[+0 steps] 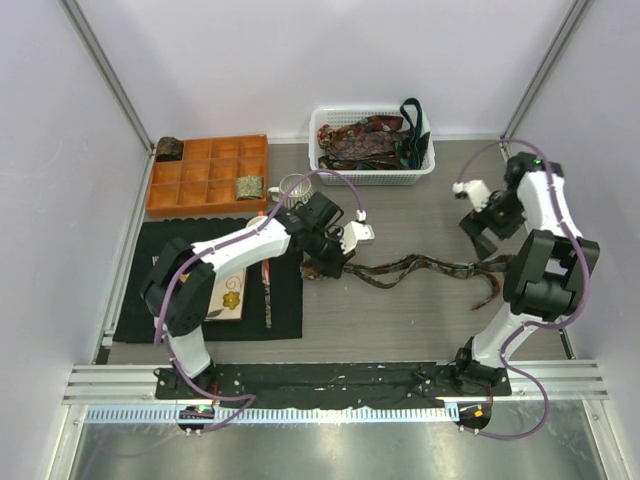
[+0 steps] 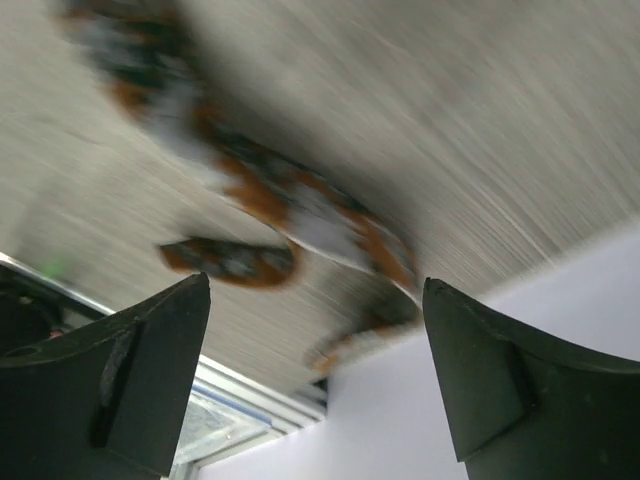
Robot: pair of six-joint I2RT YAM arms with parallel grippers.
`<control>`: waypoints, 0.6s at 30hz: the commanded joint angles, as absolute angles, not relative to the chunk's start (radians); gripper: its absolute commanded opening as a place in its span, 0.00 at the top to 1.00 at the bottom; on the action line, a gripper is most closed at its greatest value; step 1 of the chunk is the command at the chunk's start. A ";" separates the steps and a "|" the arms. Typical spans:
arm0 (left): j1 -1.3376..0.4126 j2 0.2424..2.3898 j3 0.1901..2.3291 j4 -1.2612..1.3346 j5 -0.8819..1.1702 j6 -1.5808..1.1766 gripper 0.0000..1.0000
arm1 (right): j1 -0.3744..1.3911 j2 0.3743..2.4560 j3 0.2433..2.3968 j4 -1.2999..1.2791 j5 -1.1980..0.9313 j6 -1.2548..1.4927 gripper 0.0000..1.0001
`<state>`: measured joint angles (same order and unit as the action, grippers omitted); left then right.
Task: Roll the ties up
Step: Flatten out the tie at the center of the board.
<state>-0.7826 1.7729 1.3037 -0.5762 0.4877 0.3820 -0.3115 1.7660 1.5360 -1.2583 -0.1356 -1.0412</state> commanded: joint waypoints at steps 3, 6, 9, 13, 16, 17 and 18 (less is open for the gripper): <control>-0.742 1.842 1.362 -0.633 0.549 0.351 0.86 | -0.181 1.626 1.280 -1.105 -0.230 -1.121 0.05; -0.724 1.862 1.371 -0.649 0.561 0.348 0.87 | -0.173 1.637 1.237 -1.013 -0.218 -1.166 0.05; -0.716 1.868 1.373 -0.657 0.566 0.353 0.86 | -0.175 1.660 1.212 -0.950 -0.204 -1.209 0.05; -0.715 1.867 1.367 -0.655 0.565 0.360 0.85 | -0.170 1.678 1.180 -0.942 -0.221 -1.273 0.06; -0.712 1.861 1.359 -0.650 0.557 0.357 0.85 | -0.167 1.703 1.157 -1.002 -0.236 -1.333 0.14; -0.713 1.858 1.350 -0.646 0.557 0.356 0.85 | -0.166 1.709 1.152 -1.023 -0.238 -1.353 0.16; -0.712 1.850 1.342 -0.643 0.555 0.356 0.84 | -0.166 1.715 1.146 -1.060 -0.233 -1.379 0.25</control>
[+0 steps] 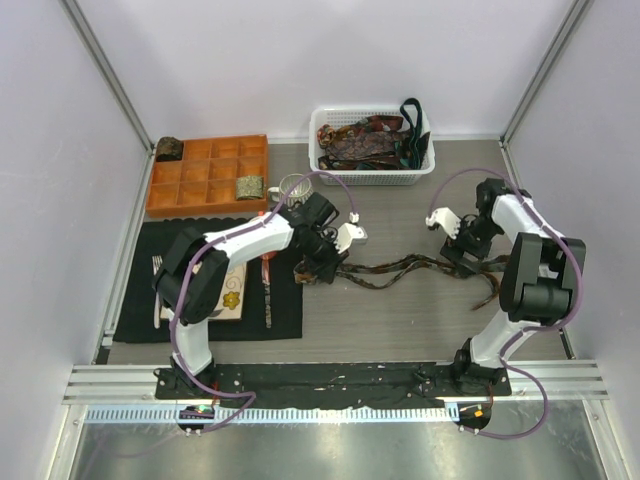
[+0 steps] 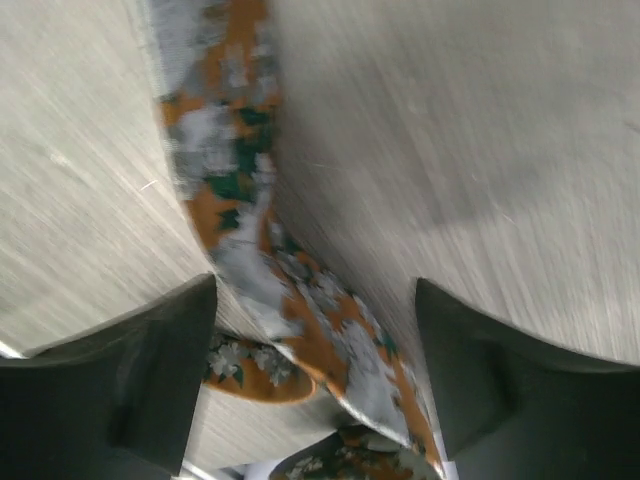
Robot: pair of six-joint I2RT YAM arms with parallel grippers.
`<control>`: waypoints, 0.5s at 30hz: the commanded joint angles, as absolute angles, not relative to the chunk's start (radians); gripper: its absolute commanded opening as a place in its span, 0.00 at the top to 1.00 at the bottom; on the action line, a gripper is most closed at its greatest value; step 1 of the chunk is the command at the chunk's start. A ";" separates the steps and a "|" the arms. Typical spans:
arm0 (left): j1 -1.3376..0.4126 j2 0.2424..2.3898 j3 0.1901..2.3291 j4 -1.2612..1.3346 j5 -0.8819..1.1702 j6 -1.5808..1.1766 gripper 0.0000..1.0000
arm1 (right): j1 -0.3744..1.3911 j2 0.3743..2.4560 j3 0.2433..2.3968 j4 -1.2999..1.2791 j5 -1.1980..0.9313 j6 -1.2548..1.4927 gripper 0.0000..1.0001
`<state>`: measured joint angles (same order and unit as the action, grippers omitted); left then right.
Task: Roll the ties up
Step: Flatten out the tie at the center of the board.
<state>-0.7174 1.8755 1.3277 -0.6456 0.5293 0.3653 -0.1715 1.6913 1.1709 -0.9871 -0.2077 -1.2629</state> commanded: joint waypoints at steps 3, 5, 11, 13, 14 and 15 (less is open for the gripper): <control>-0.712 1.818 1.309 -0.634 0.563 0.351 0.84 | -0.166 1.747 1.138 -1.132 -0.203 -1.402 0.51; -0.713 1.795 1.284 -0.634 0.577 0.351 0.85 | -0.167 1.756 1.144 -1.204 -0.189 -1.428 0.90; -0.762 1.631 1.198 -0.710 0.655 0.440 0.86 | -0.169 1.611 1.108 -1.508 -0.152 -1.579 0.99; -0.778 1.585 1.193 -0.738 0.675 0.480 0.86 | -0.169 1.576 1.065 -1.506 -0.082 -1.633 0.99; -0.776 1.577 1.195 -0.741 0.670 0.480 0.86 | -0.170 1.589 1.040 -1.506 -0.063 -1.669 0.99; -0.776 1.572 1.195 -0.735 0.654 0.479 0.86 | -0.170 1.623 1.043 -1.506 -0.055 -1.661 0.99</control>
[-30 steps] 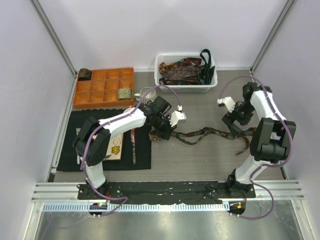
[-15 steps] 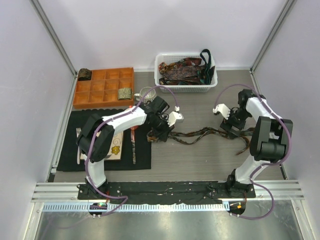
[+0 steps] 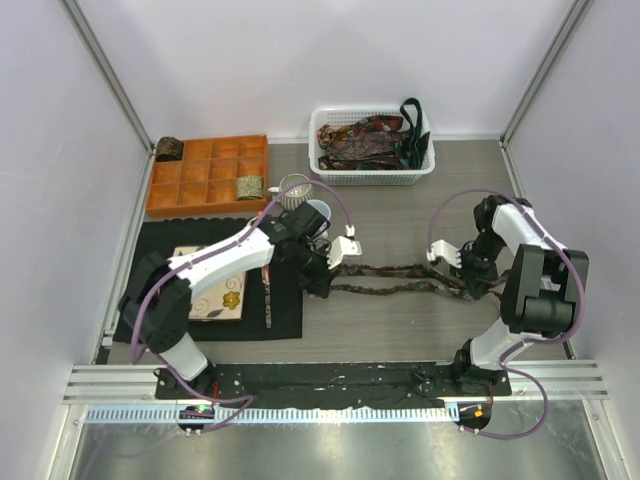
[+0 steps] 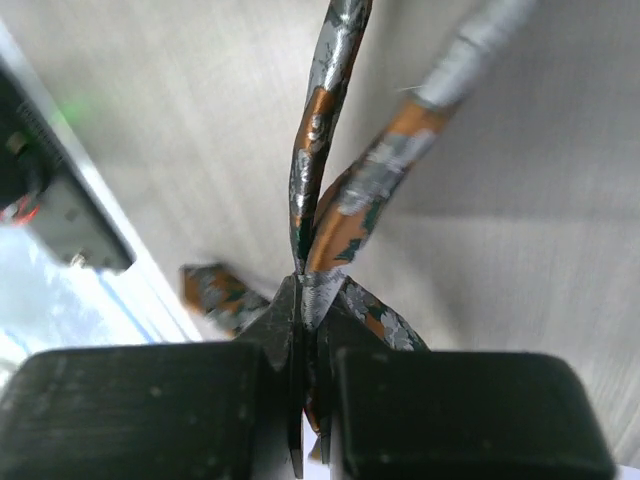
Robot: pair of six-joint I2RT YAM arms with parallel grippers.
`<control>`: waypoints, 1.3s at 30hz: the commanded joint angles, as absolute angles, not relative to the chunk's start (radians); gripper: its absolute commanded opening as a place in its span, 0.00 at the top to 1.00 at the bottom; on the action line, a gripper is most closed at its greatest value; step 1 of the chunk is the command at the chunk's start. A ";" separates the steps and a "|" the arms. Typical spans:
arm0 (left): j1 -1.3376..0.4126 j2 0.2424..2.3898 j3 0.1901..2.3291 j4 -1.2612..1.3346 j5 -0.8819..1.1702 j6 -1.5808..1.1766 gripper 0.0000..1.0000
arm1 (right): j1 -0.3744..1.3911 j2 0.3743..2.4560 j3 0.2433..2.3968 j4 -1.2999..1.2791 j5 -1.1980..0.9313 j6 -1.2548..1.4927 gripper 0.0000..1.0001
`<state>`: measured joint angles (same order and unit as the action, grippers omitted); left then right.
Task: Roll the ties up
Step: Flatten out the tie at the center of the board.
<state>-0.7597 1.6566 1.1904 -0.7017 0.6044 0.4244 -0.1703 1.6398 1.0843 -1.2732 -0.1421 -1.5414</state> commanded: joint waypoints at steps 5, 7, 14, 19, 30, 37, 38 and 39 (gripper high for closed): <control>-0.721 1.704 1.296 -0.690 0.571 0.427 0.85 | -0.190 1.974 1.338 -1.508 -0.100 -1.467 0.99; -0.693 1.762 1.347 -0.683 0.563 0.405 0.79 | -0.192 2.051 1.373 -1.508 -0.075 -1.470 0.99; -0.683 1.904 1.447 -0.703 0.486 0.482 0.53 | -0.189 2.144 1.397 -1.506 -0.052 -1.434 0.99; -0.692 1.801 1.356 -0.571 0.548 0.518 0.01 | -0.189 2.154 1.401 -1.506 -0.089 -1.405 0.96; -0.851 1.877 1.342 -0.379 0.420 0.604 0.00 | -0.130 2.169 1.408 -1.506 -0.182 -1.371 0.96; -0.890 1.983 1.385 -0.370 0.327 0.638 0.02 | -0.118 2.177 1.428 -1.508 -0.190 -1.378 0.93; -0.890 2.000 1.391 -0.376 0.324 0.646 0.05 | -0.120 2.175 1.433 -1.508 -0.192 -1.376 0.92; -0.891 2.008 1.396 -0.399 0.319 0.649 0.14 | -0.120 2.172 1.439 -1.508 -0.198 -1.373 0.92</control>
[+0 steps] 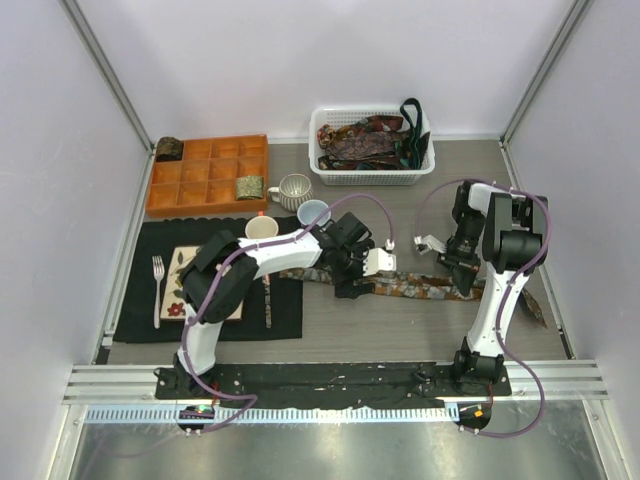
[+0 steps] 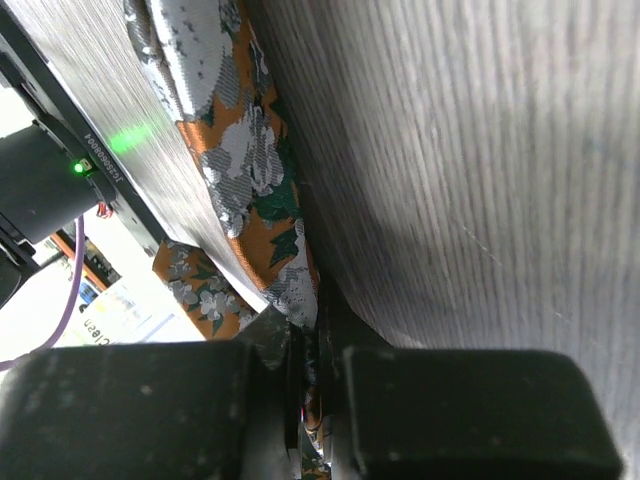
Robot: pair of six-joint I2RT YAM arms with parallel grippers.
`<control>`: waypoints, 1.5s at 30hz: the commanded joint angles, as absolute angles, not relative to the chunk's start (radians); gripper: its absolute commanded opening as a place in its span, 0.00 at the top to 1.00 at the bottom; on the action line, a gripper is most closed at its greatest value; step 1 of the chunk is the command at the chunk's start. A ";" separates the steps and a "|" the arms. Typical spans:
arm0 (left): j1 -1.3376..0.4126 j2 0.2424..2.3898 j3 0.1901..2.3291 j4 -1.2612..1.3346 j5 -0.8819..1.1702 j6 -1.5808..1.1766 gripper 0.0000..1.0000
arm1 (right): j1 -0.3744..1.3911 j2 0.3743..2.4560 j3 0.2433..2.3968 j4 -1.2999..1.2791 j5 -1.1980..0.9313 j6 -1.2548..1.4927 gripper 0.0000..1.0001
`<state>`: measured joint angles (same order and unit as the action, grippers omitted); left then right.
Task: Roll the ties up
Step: Flatten out the tie at the center of the board.
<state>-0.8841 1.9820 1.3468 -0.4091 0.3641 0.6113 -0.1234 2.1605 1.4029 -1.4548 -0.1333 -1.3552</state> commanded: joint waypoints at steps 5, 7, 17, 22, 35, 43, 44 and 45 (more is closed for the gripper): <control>-0.890 2.034 1.442 -0.538 0.336 0.641 0.62 | -0.150 2.112 1.506 -1.508 -0.216 -1.330 0.50; -0.890 2.022 1.436 -0.592 0.350 0.624 0.78 | -0.191 2.091 1.563 -1.508 -0.224 -1.295 0.00; -0.858 1.996 1.408 -0.718 0.390 0.534 1.00 | -0.406 1.904 1.606 -1.430 -0.117 -1.184 0.04; -0.842 1.997 1.414 -0.738 0.391 0.535 1.00 | -0.471 1.946 1.621 -1.367 -0.072 -1.131 0.22; -0.841 1.982 1.405 -0.689 0.382 0.466 0.64 | -0.440 1.651 1.275 -1.473 -0.373 -1.246 0.05; -0.833 1.979 1.388 -0.663 0.377 0.469 0.63 | -0.224 1.422 0.926 -1.091 -0.141 -0.921 0.02; -0.830 1.982 1.388 -0.661 0.380 0.469 0.64 | -0.212 1.413 0.902 -1.069 -0.115 -0.904 0.02; -0.831 1.986 1.388 -0.660 0.377 0.471 0.64 | -0.203 1.407 0.882 -1.046 -0.054 -0.891 0.02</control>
<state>-0.8410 1.9976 1.4078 -0.6765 0.3927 0.4744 -0.2493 1.4677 0.9649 -1.2072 -0.2245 -1.0336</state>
